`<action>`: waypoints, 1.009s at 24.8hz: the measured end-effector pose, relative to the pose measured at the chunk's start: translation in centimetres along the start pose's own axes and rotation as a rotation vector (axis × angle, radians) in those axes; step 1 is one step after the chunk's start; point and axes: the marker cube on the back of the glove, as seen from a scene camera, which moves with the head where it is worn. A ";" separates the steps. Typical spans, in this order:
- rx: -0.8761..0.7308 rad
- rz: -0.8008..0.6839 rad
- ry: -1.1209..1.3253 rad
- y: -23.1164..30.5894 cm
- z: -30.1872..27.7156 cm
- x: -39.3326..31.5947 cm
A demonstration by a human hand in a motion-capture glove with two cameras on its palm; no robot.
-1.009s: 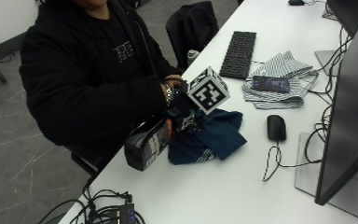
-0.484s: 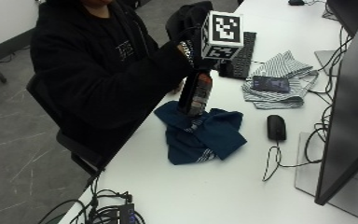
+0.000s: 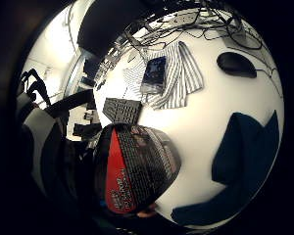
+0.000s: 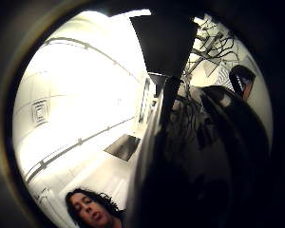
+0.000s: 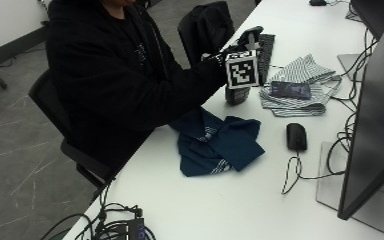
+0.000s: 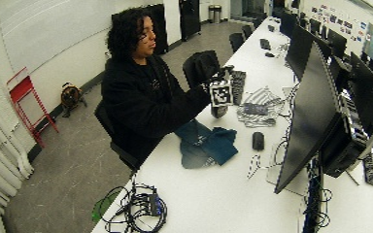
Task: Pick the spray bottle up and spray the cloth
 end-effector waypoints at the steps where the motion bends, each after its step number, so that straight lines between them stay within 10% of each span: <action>1: 0.010 -0.003 -0.005 -0.2 0.5 0.4; 25: -0.042 -0.039 0.022 0.1 1.7 1.2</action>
